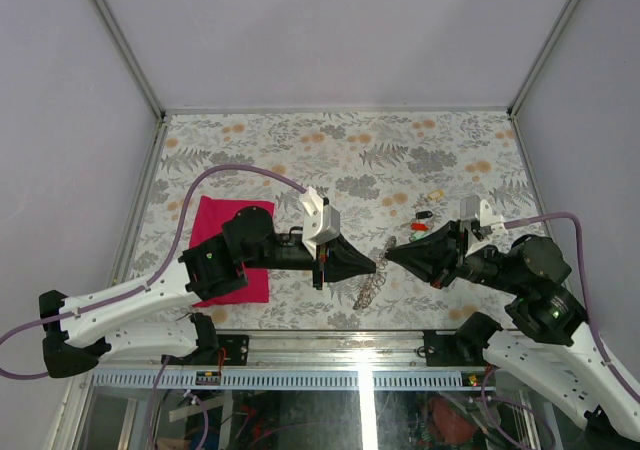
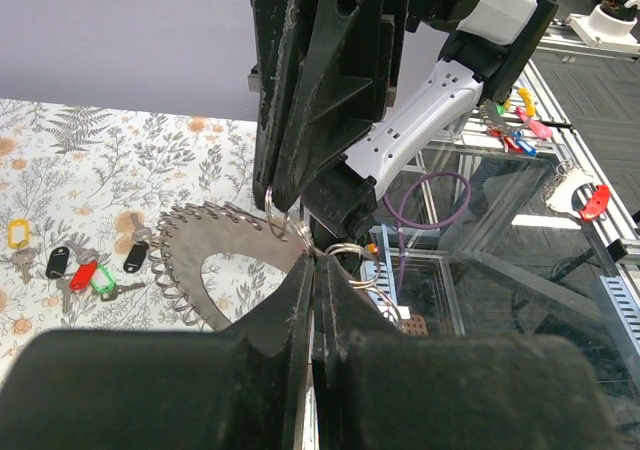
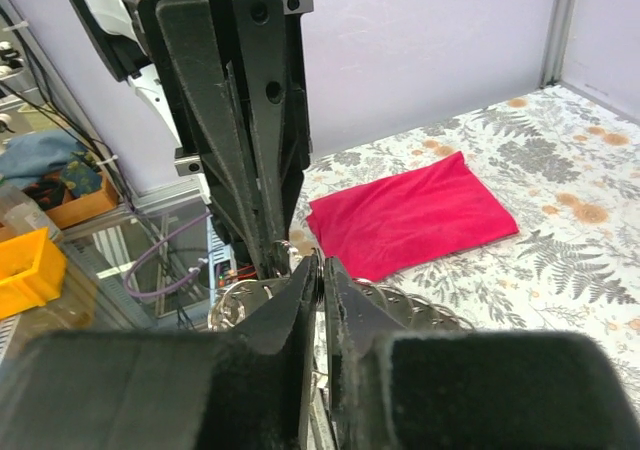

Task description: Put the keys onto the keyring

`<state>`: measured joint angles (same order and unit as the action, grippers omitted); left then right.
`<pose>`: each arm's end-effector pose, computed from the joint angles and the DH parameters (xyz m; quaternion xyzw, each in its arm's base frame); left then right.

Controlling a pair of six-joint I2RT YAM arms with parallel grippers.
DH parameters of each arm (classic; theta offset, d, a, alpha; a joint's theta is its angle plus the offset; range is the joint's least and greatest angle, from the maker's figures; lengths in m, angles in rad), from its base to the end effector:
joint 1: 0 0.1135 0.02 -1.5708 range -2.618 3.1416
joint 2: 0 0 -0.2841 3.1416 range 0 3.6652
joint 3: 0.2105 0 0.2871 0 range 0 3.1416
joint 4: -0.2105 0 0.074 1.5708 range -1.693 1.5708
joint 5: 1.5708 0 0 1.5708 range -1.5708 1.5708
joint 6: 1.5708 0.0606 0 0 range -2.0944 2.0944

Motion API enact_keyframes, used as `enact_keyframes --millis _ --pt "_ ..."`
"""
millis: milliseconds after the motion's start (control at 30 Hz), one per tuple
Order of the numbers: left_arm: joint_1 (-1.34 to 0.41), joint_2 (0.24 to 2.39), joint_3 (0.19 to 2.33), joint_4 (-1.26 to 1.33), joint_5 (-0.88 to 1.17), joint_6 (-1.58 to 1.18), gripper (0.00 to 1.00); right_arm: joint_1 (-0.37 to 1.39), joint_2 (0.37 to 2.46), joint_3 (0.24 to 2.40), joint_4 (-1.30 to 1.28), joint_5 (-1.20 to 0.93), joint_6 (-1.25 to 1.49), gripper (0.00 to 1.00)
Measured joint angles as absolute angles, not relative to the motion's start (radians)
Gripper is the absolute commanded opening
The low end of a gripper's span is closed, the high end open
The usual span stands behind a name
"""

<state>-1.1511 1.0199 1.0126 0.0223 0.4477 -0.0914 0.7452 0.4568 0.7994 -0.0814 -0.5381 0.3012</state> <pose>0.0906 -0.2674 0.4154 0.4823 0.5105 -0.5310 0.4742 0.0753 0.1117 0.4222 -0.3349 0.5263 0.5223 0.5815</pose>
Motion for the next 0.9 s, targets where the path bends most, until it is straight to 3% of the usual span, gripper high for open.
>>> enact_keyframes --millis 200,567,900 --pt "-1.151 1.019 1.013 -0.001 0.457 -0.089 0.0 0.745 0.445 0.799 -0.084 -0.514 0.295 0.3" --pt "-1.151 1.019 1.013 -0.012 0.477 -0.083 0.0 0.745 0.432 0.835 -0.118 -0.582 0.236 0.42" --pt "-1.151 1.019 1.013 -0.016 0.514 -0.066 0.0 0.745 0.495 0.897 -0.191 -0.738 0.17 0.46"
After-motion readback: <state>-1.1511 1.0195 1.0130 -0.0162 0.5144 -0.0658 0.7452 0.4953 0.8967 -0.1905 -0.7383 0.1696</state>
